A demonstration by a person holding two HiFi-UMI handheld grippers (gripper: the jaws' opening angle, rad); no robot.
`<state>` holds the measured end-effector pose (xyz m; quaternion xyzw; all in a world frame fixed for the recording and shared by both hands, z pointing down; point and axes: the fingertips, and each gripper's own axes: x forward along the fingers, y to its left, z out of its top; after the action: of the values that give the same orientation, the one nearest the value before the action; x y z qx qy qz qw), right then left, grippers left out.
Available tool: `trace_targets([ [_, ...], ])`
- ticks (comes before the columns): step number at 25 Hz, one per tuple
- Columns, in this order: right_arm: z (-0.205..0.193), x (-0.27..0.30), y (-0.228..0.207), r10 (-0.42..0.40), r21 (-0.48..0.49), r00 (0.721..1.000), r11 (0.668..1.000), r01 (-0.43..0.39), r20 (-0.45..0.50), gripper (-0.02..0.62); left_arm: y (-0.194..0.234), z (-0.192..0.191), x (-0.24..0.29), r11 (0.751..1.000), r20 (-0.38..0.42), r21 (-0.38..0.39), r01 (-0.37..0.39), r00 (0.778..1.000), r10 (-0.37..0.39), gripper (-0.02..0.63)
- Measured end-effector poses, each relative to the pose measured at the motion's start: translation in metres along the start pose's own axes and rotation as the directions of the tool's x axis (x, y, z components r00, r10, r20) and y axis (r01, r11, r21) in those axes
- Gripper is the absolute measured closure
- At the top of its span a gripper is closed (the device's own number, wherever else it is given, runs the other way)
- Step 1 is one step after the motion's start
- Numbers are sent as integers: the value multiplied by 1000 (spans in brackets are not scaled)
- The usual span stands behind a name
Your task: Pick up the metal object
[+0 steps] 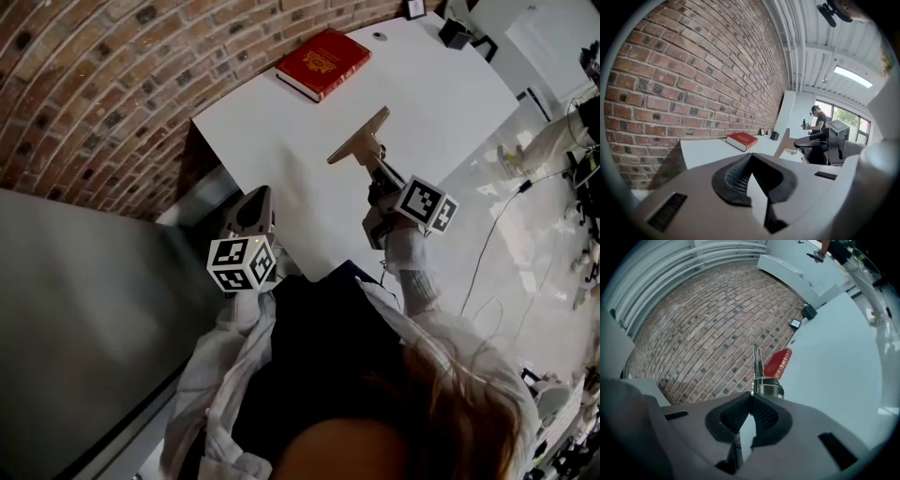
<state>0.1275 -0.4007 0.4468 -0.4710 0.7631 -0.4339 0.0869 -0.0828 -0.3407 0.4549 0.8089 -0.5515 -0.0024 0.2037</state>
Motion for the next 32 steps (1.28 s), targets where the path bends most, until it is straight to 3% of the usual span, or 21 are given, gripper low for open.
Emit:
trace_targets([
  [4, 10, -25, 11, -1, -152, 1000, 988, 1, 0, 578, -10, 6, -10, 1000, 22, 9, 1, 1000, -1, 591],
  [8, 12, -48, 12, -9, -297, 1000, 955, 4, -15, 578, -26, 8, -19, 1000, 38, 14, -9, 999, 8, 591],
  [12, 7, -75, 16, -43, -489, 998, 872, 19, -39, 580, -50, 5, -35, 1000, 49, 1, -13, 999, 13, 591],
  [17, -10, -107, 10, -53, -616, 996, 788, -3, -73, 580, -75, -5, -58, 999, 44, 12, -31, 999, 30, 591],
  [21, -29, -123, 10, -45, -670, 995, 742, -28, -92, 580, -86, -14, -80, 999, 40, 14, -44, 998, 43, 591],
  [32, -88, -142, 7, -10, -661, 981, 740, -124, -196, 581, -103, -37, -121, 998, 30, -3, -67, 997, 67, 591],
])
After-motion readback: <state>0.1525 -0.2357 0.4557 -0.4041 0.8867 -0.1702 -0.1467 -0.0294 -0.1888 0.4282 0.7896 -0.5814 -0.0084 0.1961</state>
